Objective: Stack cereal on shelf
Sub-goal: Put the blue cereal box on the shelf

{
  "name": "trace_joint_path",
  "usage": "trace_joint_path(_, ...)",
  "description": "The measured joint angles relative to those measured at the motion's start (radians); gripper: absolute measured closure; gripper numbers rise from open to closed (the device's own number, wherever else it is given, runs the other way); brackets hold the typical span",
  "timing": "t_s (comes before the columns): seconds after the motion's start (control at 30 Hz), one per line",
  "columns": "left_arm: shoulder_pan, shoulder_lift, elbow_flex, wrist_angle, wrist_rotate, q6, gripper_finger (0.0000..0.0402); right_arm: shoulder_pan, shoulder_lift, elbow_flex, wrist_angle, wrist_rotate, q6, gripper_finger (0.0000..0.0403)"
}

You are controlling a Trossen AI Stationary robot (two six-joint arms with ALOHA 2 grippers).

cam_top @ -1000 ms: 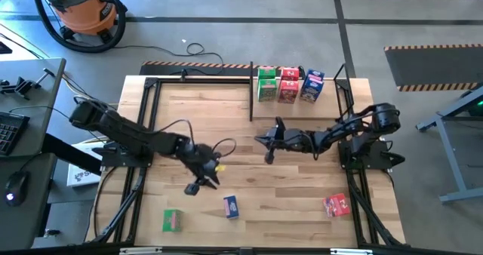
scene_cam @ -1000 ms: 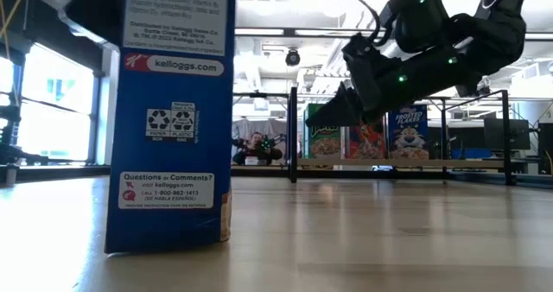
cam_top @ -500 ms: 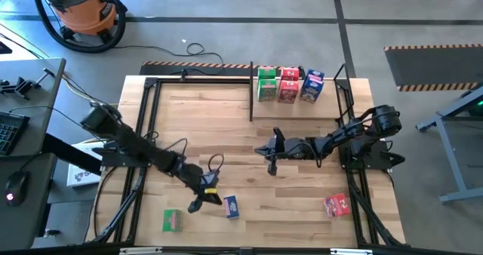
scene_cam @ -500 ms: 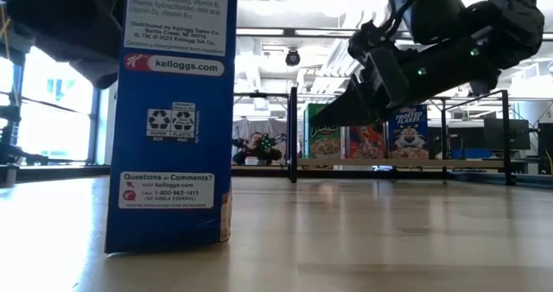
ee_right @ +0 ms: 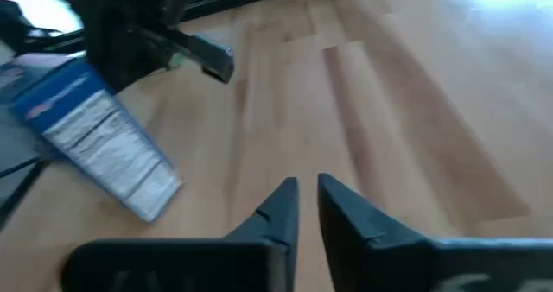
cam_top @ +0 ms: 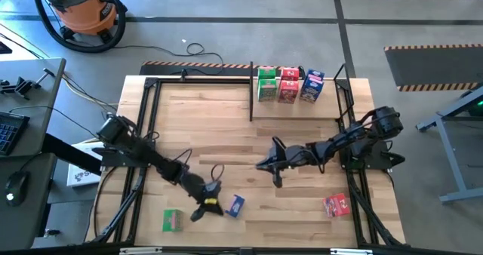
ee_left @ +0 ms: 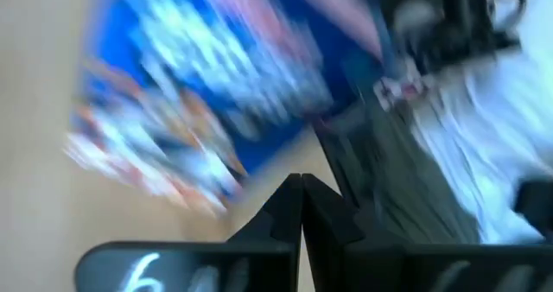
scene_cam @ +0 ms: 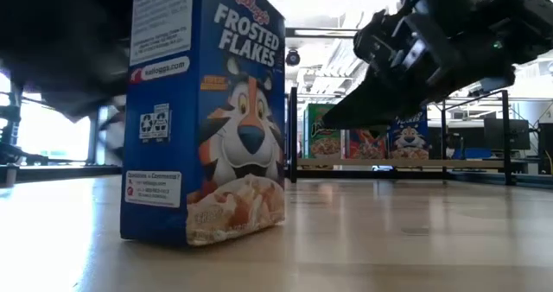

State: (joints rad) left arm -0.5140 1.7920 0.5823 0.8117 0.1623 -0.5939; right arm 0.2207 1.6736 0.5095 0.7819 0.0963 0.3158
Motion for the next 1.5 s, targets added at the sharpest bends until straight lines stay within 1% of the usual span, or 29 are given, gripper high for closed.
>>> trace_joint_path(0.07,-0.025,0.005,0.000,-0.027,0.021,-0.013,0.0401,0.026,0.000,0.000,0.000,-0.002,0.020,0.0345)
trace_joint_path(0.13,-0.043,0.020,0.000,-0.040,0.020,-0.033,0.0401,0.057,0.000,0.003,-0.003,-0.001,0.016,0.0317)
trace_joint_path(0.23,-0.061,0.034,0.000,-0.028,0.014,-0.042,0.0401,0.092,0.015,0.042,-0.005,-0.005,-0.024,0.0267)
trace_joint_path(0.27,-0.065,0.035,0.000,-0.026,0.007,-0.042,0.0401,0.099,0.025,0.062,-0.005,-0.022,-0.041,0.0249)
trace_joint_path(0.33,-0.066,0.035,0.000,-0.024,-0.004,-0.041,0.0401,0.102,0.050,0.112,-0.012,-0.086,-0.078,0.0211)
trace_joint_path(0.43,-0.059,0.035,0.000,0.009,-0.019,-0.024,0.0401,0.079,0.076,0.194,-0.049,-0.210,-0.135,0.0163)
trace_joint_path(0.53,-0.048,0.035,0.000,0.009,-0.020,-0.021,0.0401,0.046,0.094,0.284,-0.157,-0.297,-0.202,0.0134)
trace_joint_path(0.6,-0.042,0.035,0.000,0.010,-0.021,-0.012,0.0401,0.028,0.109,0.337,-0.228,-0.362,-0.260,0.0126)
trace_joint_path(0.63,-0.041,0.035,0.000,0.010,-0.021,-0.006,0.0401,0.020,0.119,0.363,-0.248,-0.412,-0.282,0.0125)
trace_joint_path(0.73,-0.035,0.035,0.001,0.010,-0.022,0.002,0.0401,0.006,0.147,0.423,-0.256,-0.571,-0.316,0.0124)
trace_joint_path(0.8,-0.031,0.035,0.002,0.010,-0.022,0.003,0.0401,0.000,0.168,0.456,-0.260,-0.632,-0.323,0.0124)
trace_joint_path(0.87,-0.026,0.035,0.002,0.010,-0.022,0.003,0.0401,-0.005,0.188,0.480,-0.275,-0.656,-0.338,0.0124)
trace_joint_path(1.1,-0.001,0.035,0.002,0.010,-0.021,0.004,0.0401,-0.013,0.244,0.530,-0.300,-0.672,-0.397,0.0124)
trace_joint_path(1.5,0.042,0.035,0.002,0.009,-0.009,0.023,0.0401,-0.010,0.247,0.536,-0.319,-0.682,-0.457,0.0124)
